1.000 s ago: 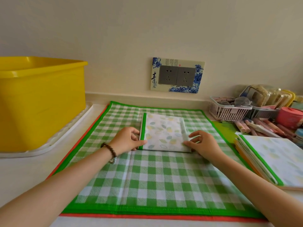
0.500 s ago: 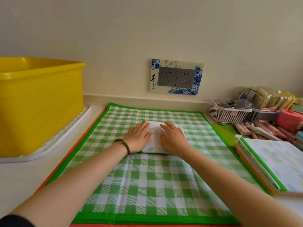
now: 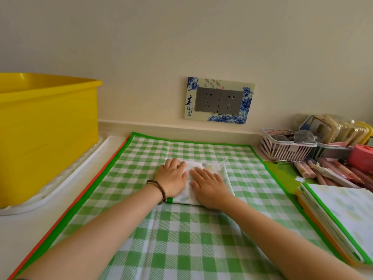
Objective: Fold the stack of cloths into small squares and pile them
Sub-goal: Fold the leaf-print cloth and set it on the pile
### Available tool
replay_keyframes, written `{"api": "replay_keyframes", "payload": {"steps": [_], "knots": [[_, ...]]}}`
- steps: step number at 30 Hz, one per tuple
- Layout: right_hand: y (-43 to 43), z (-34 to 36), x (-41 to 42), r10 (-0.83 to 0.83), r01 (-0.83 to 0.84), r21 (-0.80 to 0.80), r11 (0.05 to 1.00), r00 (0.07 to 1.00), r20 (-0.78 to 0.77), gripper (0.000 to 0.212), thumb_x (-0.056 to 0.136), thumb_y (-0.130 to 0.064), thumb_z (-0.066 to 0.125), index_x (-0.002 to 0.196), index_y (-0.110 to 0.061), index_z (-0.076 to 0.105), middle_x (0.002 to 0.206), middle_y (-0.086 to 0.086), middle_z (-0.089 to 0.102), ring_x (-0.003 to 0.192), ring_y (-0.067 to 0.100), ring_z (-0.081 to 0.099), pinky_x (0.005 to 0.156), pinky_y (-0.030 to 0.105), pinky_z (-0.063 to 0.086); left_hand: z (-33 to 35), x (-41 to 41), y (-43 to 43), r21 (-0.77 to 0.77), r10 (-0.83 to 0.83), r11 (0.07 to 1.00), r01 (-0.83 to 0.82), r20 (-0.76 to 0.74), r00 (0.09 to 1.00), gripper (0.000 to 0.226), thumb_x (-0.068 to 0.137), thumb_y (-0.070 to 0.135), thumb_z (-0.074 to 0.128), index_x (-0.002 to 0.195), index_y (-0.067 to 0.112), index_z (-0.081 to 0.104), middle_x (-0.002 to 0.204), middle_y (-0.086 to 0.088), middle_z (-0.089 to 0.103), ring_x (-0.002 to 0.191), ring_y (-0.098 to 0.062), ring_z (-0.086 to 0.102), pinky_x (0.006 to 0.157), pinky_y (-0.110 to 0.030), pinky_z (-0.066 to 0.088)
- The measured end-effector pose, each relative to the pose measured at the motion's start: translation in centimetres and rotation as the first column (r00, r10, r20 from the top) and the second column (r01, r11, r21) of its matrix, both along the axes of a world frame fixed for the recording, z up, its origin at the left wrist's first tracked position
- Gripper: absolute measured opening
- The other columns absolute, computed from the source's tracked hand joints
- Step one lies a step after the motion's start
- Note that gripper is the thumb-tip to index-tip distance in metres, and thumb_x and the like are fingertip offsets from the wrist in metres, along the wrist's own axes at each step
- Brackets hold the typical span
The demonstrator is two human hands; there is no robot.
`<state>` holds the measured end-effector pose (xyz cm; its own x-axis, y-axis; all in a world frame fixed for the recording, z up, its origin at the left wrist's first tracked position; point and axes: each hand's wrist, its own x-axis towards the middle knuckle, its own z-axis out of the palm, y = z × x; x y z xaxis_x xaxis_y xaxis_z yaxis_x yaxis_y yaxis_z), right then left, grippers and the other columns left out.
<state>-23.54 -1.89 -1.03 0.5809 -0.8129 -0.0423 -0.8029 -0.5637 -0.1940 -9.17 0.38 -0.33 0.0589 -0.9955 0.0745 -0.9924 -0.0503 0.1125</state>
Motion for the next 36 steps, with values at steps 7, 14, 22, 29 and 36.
{"api": "replay_keyframes", "payload": {"steps": [7,14,22,29,36], "knots": [[-1.7,0.1,1.2,-0.040,0.041,-0.015,0.999,0.996,0.077,0.051,0.102,-0.032,0.014,0.151,-0.020,0.011,0.159,-0.004,0.004,0.146,0.013,-0.001,0.118,0.034,-0.002,-0.8,0.4,-0.5,0.072,-0.039,0.996,0.045,-0.089,0.995,0.054,0.102,0.034,0.013,0.151,0.014,0.003,0.159,-0.003,-0.007,0.145,-0.016,-0.009,0.116,-0.032,-0.005],[-3.5,-0.4,0.9,-0.033,0.033,-0.017,0.999,0.999,0.039,0.056,0.101,-0.042,0.014,0.151,-0.019,0.006,0.159,-0.005,0.003,0.145,0.009,-0.002,0.118,0.032,-0.003,-0.9,0.5,-0.6,0.071,-0.034,0.997,0.042,-0.123,0.992,0.055,0.102,0.035,0.016,0.151,0.014,0.004,0.159,-0.002,-0.003,0.146,-0.015,-0.004,0.117,-0.031,-0.003],[-4.2,-0.2,-3.0,-0.223,0.223,0.011,0.975,0.975,0.023,0.071,0.096,-0.056,0.016,0.151,-0.013,0.002,0.159,0.004,-0.002,0.146,0.016,-0.001,0.119,0.033,0.000,-1.1,0.7,-0.4,0.086,-0.043,0.995,0.057,-0.163,0.986,0.055,0.102,0.036,0.013,0.151,0.015,0.000,0.159,-0.001,-0.009,0.145,-0.013,-0.008,0.117,-0.030,-0.005],[-2.0,0.6,-2.3,-0.244,0.244,-0.017,0.970,0.969,0.031,0.066,0.099,-0.048,0.014,0.150,-0.010,-0.003,0.159,0.004,-0.006,0.146,0.016,-0.005,0.118,0.034,-0.004,-0.9,0.5,-0.2,0.090,-0.038,0.994,0.056,-0.189,0.981,0.053,0.102,0.033,0.011,0.151,0.016,0.000,0.158,0.000,-0.010,0.145,-0.013,-0.008,0.118,-0.031,-0.004],[2.0,-0.4,1.4,-0.076,0.077,-0.006,0.997,0.997,0.015,0.060,0.100,-0.044,0.012,0.151,-0.013,0.001,0.159,0.002,-0.004,0.146,0.014,-0.007,0.118,0.033,-0.005,-1.1,0.5,-0.4,0.075,-0.019,0.997,0.034,-0.192,0.981,0.052,0.102,0.032,0.012,0.151,0.017,0.000,0.158,0.001,-0.009,0.145,-0.011,-0.007,0.116,-0.029,-0.004]]}}
